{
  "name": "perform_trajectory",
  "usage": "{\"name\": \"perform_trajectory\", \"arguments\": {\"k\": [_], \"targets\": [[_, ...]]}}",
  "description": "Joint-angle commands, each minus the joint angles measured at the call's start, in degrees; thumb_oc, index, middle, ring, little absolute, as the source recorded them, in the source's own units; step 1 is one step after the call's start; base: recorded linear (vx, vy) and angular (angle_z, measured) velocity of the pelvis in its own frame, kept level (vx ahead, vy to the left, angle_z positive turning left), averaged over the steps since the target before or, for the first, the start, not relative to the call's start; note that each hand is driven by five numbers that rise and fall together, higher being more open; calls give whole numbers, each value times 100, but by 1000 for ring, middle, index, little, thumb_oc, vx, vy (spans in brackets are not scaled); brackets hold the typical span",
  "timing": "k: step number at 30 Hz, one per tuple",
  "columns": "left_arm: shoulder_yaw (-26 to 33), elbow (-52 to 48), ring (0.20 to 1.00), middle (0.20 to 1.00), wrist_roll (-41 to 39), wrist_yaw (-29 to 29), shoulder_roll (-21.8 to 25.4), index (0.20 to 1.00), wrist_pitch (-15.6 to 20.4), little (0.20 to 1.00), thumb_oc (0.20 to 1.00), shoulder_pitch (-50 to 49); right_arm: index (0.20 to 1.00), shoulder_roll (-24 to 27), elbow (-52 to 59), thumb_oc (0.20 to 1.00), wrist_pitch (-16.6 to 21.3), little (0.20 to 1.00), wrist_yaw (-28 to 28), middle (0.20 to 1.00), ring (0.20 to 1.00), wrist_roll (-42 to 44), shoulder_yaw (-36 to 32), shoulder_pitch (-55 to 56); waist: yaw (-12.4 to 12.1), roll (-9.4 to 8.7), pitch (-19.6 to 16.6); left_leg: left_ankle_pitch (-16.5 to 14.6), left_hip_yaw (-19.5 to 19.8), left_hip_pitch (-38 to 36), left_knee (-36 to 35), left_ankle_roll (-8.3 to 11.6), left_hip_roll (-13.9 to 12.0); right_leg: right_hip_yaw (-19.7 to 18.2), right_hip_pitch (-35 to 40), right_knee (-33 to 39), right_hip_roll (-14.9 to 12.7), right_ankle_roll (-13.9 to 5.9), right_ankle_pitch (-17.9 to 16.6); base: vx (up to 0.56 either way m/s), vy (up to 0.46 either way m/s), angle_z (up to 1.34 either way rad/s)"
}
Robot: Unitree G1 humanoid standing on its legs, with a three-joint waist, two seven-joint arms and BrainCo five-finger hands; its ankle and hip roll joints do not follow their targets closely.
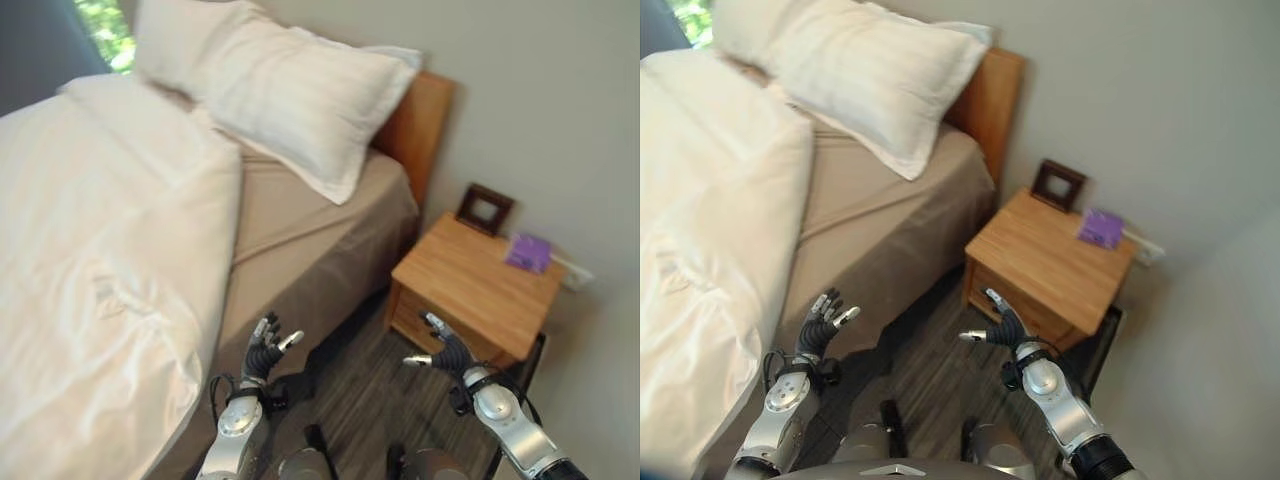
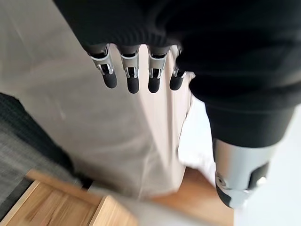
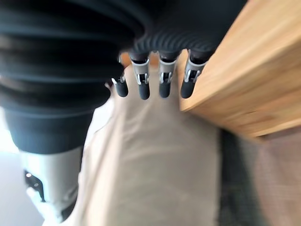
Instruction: Making the bed.
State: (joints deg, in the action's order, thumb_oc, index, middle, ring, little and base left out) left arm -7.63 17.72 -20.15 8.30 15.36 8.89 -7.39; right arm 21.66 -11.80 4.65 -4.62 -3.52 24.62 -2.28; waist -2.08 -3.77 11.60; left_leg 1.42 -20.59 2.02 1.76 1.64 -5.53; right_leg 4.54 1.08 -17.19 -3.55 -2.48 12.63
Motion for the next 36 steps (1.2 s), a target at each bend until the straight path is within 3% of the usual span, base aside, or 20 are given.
{"name": "perform_trajectory", "arguments": {"k": [1,2,3,5,8,10,11,13,16,17,18,19,20,21,24,26,31,34,35,36], "targets": [[89,-332,1000,1000,-134,-14,361,1000,154,1000,1000,-65,1000,-272,314,1000,363,1000,16,1000,1000,-301,-28,-658,-211,-105,76,279,272,-303,-361,-74,-2,27,477,-540,-342,-1039,-1302,133,67,62],[82,-340,1000,1000,-103,34,415,1000,165,1000,1000,-20,1000,-269,319,1000,369,1000,21,1000,1000,-323,48,-775,-148,-86,190,209,428,-461,-413,-150,52,-146,150,-1230,-382,-1198,-1771,195,81,64],[58,-358,1000,1000,-85,72,467,1000,203,1000,1000,15,1000,-300,415,1000,398,1000,3,1000,1000,-311,60,-810,-117,14,261,192,635,-529,-467,-164,-21,-350,-177,-1582,-179,-1180,-1934,177,46,62],[58,-336,1000,1000,-36,132,519,1000,264,1000,1000,102,1000,-303,412,1000,418,1000,-5,1000,1000,-294,101,-910,-46,122,370,112,930,-678,-543,-173,-39,-600,-698,-1976,-109,-1047,-1760,180,-26,87],[91,-344,1000,1000,-31,177,625,1000,343,1000,1000,309,1000,-262,467,1000,406,1000,-28,1000,1000,-209,109,-1087,47,59,370,-83,1337,-780,-556,-80,109,-510,-610,-458,-372,-651,-1065,297,-99,120],[153,-444,1000,1000,-58,192,678,1000,393,1000,1000,387,1000,-161,430,1000,384,1000,-14,1000,1000,-136,64,-1174,232,-27,324,-252,1872,-965,-638,-35,285,-1130,-516,1240,-143,-538,-1067,409,-149,122],[200,-437,1000,1000,-86,219,682,1000,402,1000,1000,417,1000,-146,363,1000,353,1000,-51,1000,1000,-113,41,-1172,249,-48,303,-287,2049,-1006,-664,4,329,-1470,-647,1516,-52,-597,-1209,362,-123,154],[229,-395,1000,1000,-24,203,748,1000,379,1000,1000,383,1000,-138,269,1000,328,1000,-15,1000,1000,27,94,-1203,293,-82,230,-534,2253,-1094,-492,35,375,-1485,-513,1788,-142,-551,-1370,344,-138,157],[255,-413,1000,1000,-72,201,721,1000,408,1000,1000,486,1000,-148,300,1000,357,1000,-49,1000,1000,53,147,-1264,316,-127,276,-633,2206,-774,399,212,462,-1193,-189,2092,-300,-478,-1486,137,-176,110],[198,-420,1000,1000,-415,275,601,1000,503,1000,1000,756,1000,-15,313,1000,350,1000,-192,1000,1000,72,18,-1296,263,-207,564,311,1642,700,2803,782,15,-736,260,2203,-470,-227,-1454,64,-367,78],[256,-436,1000,1000,-484,284,582,1000,478,1000,1000,679,1000,72,342,1000,305,1000,-219,1000,1000,92,-90,-1187,237,-298,654,386,920,1050,3509,707,-444,-525,505,2219,-479,-75,-1337,104,-401,85],[299,-447,1000,1000,-453,265,584,1000,462,1000,1000,632,1000,82,360,1000,284,1000,-208,1000,1000,89,-126,-1142,227,-284,637,377,663,1178,3572,689,-648,-439,595,2219,-456,-54,-1238,215,-212,105],[328,-424,1000,1000,-385,250,615,1000,440,1000,1000,601,1000,79,347,1000,274,1000,-198,1000,1000,89,-144,-1090,221,-235,613,396,448,1208,3444,665,-854,-343,662,2219,-425,-38,-1150,125,-42,54],[327,-427,1000,1000,-383,251,615,1000,438,1000,1000,595,1000,78,347,1000,276,1000,-198,1000,1000,89,-143,-1086,214,-235,611,391,441,1200,3444,666,-858,-350,664,2219,-424,-36,-1148,175,18,9],[467,-342,1000,1000,-236,183,624,1000,349,1000,1000,403,1000,102,386,1000,257,1000,-132,1000,1000,44,-217,-985,236,-51,462,358,-148,741,1936,561,-1083,-69,795,2219,-429,-177,-955,247,115,31],[525,-329,1000,1000,-137,175,599,1000,301,1000,1000,286,1000,134,432,1000,248,1000,-120,1000,1000,-14,-224,-973,196,146,348,468,-195,566,670,516,-803,33,906,2219,-401,-305,-772,329,225,41],[415,-276,1000,1000,41,104,558,1000,194,1000,1000,277,1000,157,392,1000,209,1000,-193,1000,1000,-402,-297,-885,251,187,204,587,131,197,-197,331,-321,343,1221,2199,-499,-421,-699,223,152,38],[348,-241,1000,1000,184,169,613,1000,110,1000,1000,407,1000,65,303,1000,173,1000,-304,1000,1000,-746,-220,-1165,339,155,257,330,98,-369,-586,101,-113,445,543,523,-734,-721,-818,164,179,50],[303,-232,1000,1000,259,213,679,1000,112,1000,1000,477,1000,-6,338,1000,166,1000,-381,1000,1000,-851,-218,-1233,401,169,348,268,159,-501,-650,43,-158,286,7,-283,-779,-795,-1098,154,136,25],[259,-215,1000,1000,293,234,694,1000,125,1000,1000,529,1000,-27,370,1000,185,1000,-469,1000,1000,-918,-236,-1272,425,142,356,220,197,-541,-669,23,-123,131,-161,-373,-756,-779,-1065,92,67,31]]}}
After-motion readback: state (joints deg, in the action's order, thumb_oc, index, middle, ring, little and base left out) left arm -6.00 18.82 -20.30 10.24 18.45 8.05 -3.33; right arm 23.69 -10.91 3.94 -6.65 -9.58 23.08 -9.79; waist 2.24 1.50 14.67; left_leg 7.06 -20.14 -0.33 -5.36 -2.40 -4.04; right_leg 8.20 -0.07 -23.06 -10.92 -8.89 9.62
